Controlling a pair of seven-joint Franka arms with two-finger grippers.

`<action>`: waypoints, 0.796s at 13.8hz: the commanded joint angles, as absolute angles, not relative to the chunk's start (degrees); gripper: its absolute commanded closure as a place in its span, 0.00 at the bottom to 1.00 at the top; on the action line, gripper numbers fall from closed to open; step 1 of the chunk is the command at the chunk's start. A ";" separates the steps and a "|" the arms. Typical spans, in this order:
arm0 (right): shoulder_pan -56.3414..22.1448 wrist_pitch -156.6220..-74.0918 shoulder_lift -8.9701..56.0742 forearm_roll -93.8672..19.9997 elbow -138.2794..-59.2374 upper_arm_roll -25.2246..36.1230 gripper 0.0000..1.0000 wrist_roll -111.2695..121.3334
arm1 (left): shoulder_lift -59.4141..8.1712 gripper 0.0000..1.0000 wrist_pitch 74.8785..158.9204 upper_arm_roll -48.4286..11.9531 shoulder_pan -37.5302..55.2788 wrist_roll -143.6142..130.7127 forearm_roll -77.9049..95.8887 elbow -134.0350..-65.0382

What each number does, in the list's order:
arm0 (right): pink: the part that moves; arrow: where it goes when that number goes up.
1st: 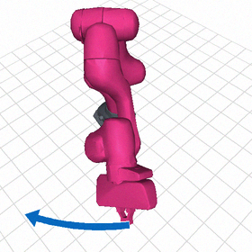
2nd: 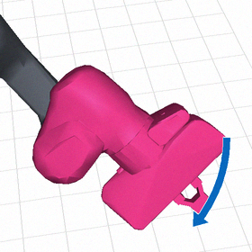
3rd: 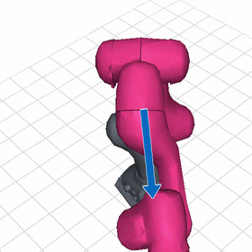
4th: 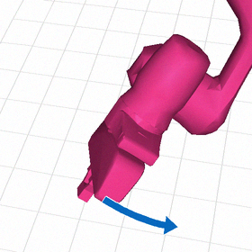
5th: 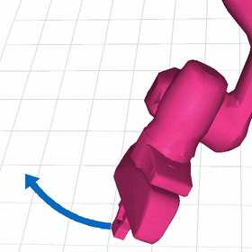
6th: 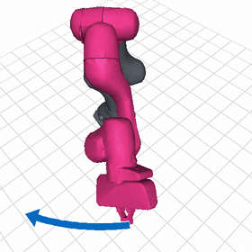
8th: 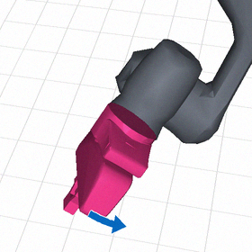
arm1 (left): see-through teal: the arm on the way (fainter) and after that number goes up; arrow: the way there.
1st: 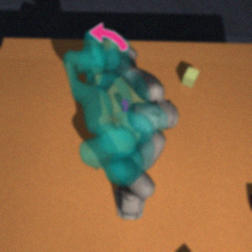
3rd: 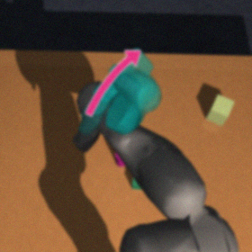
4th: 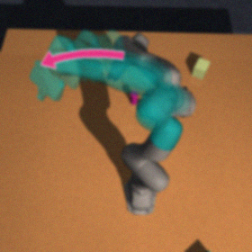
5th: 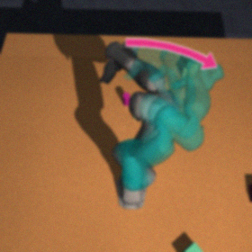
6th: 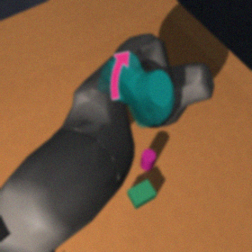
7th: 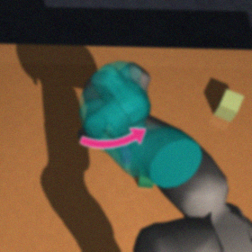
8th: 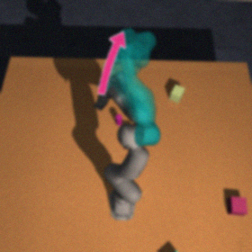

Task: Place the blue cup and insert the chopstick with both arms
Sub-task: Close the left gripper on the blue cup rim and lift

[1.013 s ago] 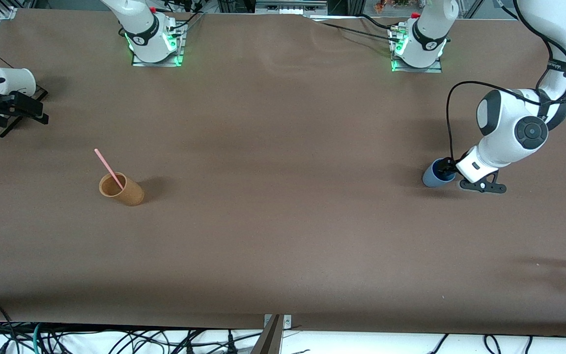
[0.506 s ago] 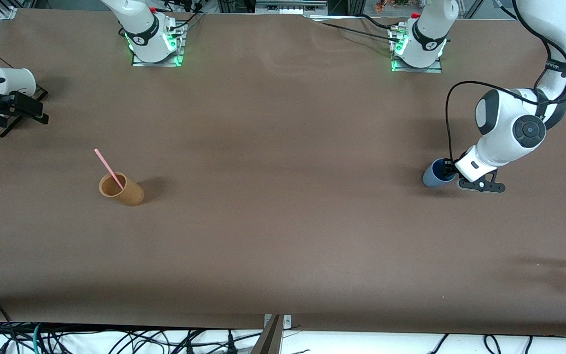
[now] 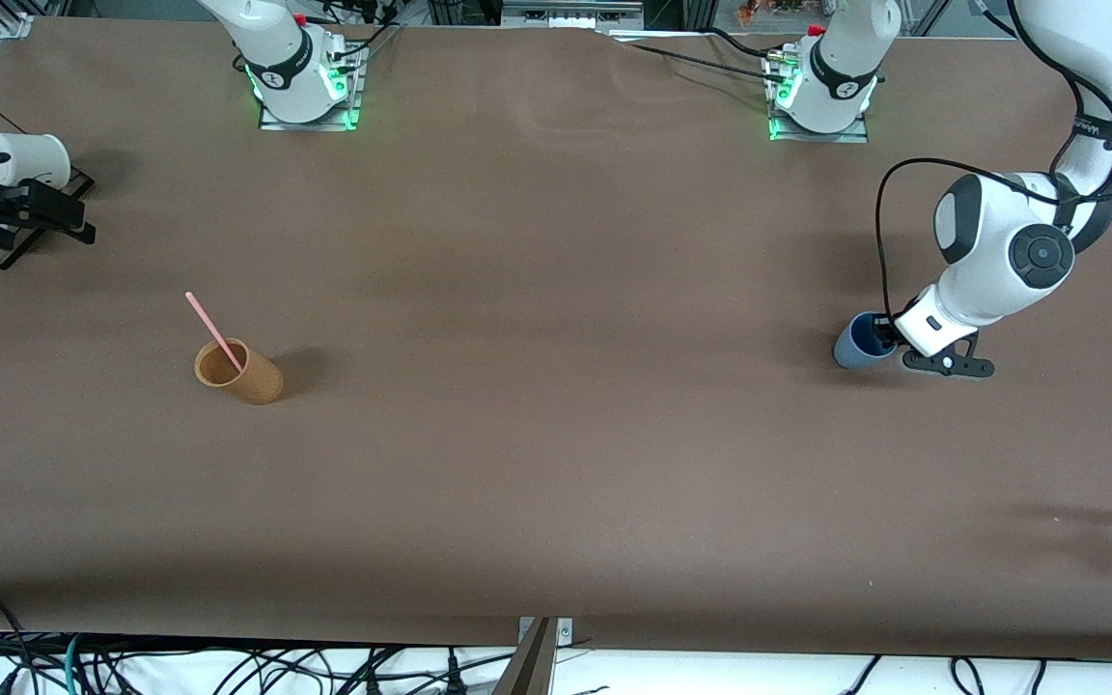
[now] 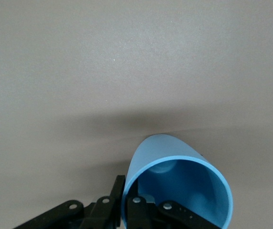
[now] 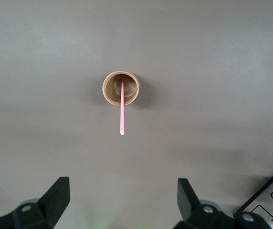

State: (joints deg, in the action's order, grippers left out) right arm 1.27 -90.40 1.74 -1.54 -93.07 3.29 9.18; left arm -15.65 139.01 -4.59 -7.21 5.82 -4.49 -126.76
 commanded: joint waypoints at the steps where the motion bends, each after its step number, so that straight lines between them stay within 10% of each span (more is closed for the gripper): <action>1: 1.67 -90.09 0.97 -1.76 -93.78 2.99 0.00 9.67 | -12.57 1.00 133.27 -5.01 -6.42 5.36 -4.05 -124.03; 11: 1.67 -90.09 0.97 -1.76 -93.78 3.08 0.00 9.67 | -23.62 1.00 113.74 -5.01 20.71 -26.59 0.53 -93.29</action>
